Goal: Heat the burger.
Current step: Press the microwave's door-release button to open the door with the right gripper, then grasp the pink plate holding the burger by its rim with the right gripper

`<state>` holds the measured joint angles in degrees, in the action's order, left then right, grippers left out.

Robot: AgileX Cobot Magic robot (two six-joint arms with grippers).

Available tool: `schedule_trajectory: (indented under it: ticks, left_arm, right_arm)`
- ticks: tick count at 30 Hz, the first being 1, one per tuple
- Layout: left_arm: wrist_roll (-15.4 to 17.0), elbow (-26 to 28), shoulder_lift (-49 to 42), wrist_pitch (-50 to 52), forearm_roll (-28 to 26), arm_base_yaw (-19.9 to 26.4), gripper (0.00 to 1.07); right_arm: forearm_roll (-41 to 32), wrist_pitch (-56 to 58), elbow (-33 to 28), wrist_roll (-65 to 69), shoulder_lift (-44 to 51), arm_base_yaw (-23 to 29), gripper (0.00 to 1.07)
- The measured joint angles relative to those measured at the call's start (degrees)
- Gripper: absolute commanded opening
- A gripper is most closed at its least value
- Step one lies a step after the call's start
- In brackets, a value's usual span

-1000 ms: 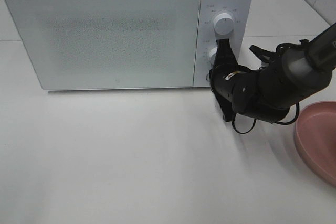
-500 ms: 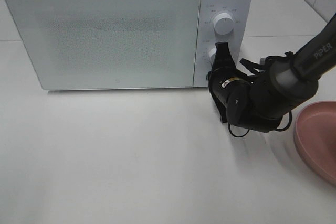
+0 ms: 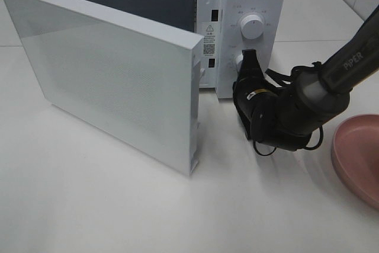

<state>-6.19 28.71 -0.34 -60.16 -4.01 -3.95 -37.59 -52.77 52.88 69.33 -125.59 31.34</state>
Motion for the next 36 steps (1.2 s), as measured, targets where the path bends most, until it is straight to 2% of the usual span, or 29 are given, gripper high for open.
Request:
schedule_trajectory:
  ticks: [11,17,28,36]
  left_arm:
    - [0.0,0.0,0.0,0.0,0.0,0.0,0.98]
    - [0.0,0.0,0.0,0.0,0.0,0.0,0.98]
    - [0.0,0.0,0.0,0.0,0.0,0.0,0.98]
    - [0.0,0.0,0.0,0.0,0.0,0.0,0.98]
  right_arm:
    - [0.1,0.3,-0.4,0.0,0.7,0.0,0.00]
    - [3.2,3.8,-1.7,-0.1,2.8,-0.8,0.00]
    - [6.3,6.2,-6.9,0.1,9.7,-1.4,0.00]
    - [11.2,18.0,-12.3,-2.9,15.9,-1.4,0.00]
